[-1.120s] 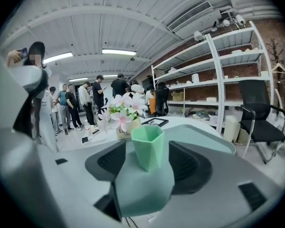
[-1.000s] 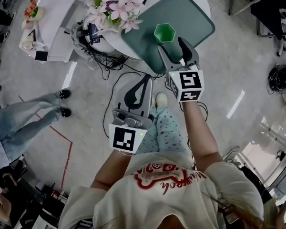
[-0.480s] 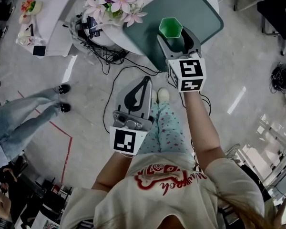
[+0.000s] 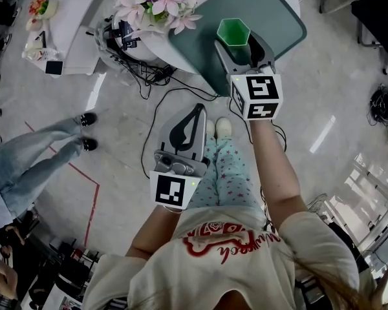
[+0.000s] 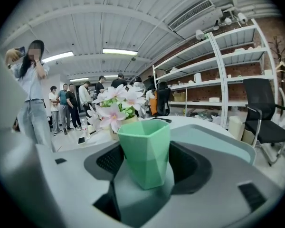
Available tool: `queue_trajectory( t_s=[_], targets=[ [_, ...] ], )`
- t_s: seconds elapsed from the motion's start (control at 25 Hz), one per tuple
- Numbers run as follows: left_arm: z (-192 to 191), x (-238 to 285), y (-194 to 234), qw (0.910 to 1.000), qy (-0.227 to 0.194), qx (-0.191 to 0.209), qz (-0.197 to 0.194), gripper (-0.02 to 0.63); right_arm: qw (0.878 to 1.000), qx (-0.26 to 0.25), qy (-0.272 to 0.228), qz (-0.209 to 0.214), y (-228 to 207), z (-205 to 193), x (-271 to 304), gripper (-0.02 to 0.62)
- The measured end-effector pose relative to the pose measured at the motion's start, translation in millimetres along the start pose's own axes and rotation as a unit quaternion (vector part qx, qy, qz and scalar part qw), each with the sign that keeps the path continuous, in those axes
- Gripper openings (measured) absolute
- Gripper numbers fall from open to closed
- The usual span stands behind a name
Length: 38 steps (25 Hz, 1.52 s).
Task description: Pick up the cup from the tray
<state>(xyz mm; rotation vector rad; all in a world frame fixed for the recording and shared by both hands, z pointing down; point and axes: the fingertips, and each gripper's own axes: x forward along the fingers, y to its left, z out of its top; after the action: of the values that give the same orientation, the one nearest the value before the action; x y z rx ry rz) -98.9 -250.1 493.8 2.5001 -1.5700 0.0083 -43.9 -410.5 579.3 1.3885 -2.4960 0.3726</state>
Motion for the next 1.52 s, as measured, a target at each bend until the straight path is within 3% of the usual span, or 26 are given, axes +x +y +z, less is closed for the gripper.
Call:
queue_trajectory(
  t_s=[0.52,0.68,0.88,1.52],
  targets=[
    [46,20,-10,0.9993,-0.035,-0.005,-0.014,0.012,0.996,0.022,-0.082,-0.015,16,85,-74,0.281],
    [64,25,-17,0.9979,-0.056,0.020,-0.026,0.012,0.994,0.016,-0.102,-0.020,16,111,-96,0.281],
    [80,34,-25,0.9979,-0.051,0.020,-0.034,0.012,0.992,0.014,-0.119,-0.035,8,140,-122,0.281],
    [133,44,-35,0.9937,-0.084,0.061,-0.043,0.012,0.991,0.017,-0.126,-0.039,15,174,-166,0.281]
  ],
)
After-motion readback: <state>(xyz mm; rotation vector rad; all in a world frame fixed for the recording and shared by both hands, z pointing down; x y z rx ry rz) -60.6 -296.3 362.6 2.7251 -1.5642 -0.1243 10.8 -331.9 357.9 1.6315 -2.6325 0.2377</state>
